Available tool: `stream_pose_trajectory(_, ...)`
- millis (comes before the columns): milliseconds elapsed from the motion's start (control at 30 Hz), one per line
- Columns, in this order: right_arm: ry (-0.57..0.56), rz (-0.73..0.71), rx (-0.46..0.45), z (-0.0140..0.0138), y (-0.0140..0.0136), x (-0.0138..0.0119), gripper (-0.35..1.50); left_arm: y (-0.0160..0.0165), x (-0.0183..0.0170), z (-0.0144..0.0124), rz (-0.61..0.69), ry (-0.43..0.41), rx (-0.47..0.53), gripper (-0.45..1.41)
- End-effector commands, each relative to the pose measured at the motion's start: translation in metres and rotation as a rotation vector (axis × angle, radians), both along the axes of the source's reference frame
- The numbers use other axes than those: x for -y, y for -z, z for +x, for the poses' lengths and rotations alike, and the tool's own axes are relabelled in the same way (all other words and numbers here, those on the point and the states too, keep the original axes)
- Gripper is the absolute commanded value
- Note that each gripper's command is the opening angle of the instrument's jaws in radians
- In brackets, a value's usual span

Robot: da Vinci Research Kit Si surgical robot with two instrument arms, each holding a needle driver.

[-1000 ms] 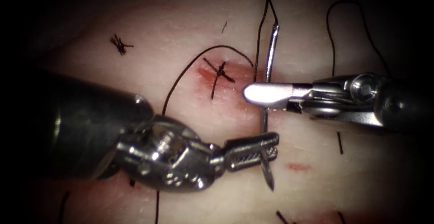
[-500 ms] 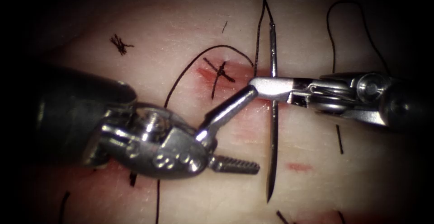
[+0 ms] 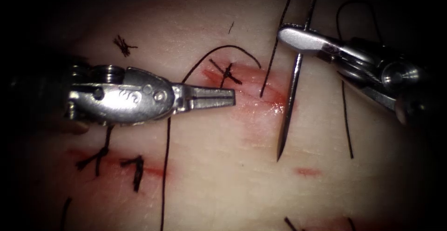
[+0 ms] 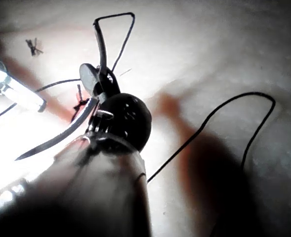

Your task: Wound Closure

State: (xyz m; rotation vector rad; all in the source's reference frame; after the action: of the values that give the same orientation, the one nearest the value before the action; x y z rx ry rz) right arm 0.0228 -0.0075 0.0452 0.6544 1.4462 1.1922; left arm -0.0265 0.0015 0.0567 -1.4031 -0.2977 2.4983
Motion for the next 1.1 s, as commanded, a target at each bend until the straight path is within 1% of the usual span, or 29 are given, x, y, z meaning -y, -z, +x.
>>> stream_pose_trajectory(33,0.004,-0.037,0.009,0.0009,-0.0003,-0.0003,-0.35,-0.0011,0.0000,-0.0006,0.014,-0.017,-0.029,-0.45)
stream_pose_trajectory(67,0.014,-0.070,0.014,0.0010,-0.0002,-0.0004,-0.35,-0.0022,-0.0001,-0.0009,0.032,-0.044,-0.077,-0.45)
stream_pose_trajectory(200,0.019,-0.137,0.018,0.0013,0.0003,-0.0005,-0.35,-0.0046,0.0006,-0.0019,0.050,-0.106,-0.182,-0.45)
stream_pose_trajectory(333,0.020,-0.161,0.017,0.0016,0.0005,-0.0004,-0.35,-0.0055,0.0004,-0.0023,0.049,-0.112,-0.195,-0.45)
stream_pose_trajectory(467,0.027,-0.197,0.022,0.0021,0.0005,-0.0002,-0.35,-0.0065,-0.0012,-0.0028,0.053,-0.110,-0.209,-0.45)
stream_pose_trajectory(567,0.033,-0.219,0.028,0.0023,0.0007,0.0000,-0.35,-0.0082,-0.0024,-0.0032,0.060,-0.136,-0.246,-0.45)
stream_pose_trajectory(733,0.045,-0.256,0.044,0.0023,0.0008,0.0002,-0.35,-0.0100,-0.0022,-0.0040,0.052,-0.142,-0.273,-0.45)
stream_pose_trajectory(800,0.051,-0.295,0.058,0.0022,0.0007,0.0002,-0.35,-0.0107,-0.0020,-0.0045,0.057,-0.144,-0.287,-0.45)
stream_pose_trajectory(900,0.061,-0.321,0.055,0.0023,0.0006,0.0002,-0.35,-0.0112,-0.0020,-0.0049,0.069,-0.166,-0.327,-0.45)
stream_pose_trajectory(967,0.071,-0.341,0.050,0.0022,0.0006,0.0002,-0.35,-0.0116,-0.0016,-0.0052,0.084,-0.197,-0.374,-0.45)
stream_pose_trajectory(1100,0.089,-0.394,0.047,0.0022,0.0006,0.0000,-0.35,-0.0118,-0.0008,-0.0053,0.114,-0.247,-0.417,-0.45)
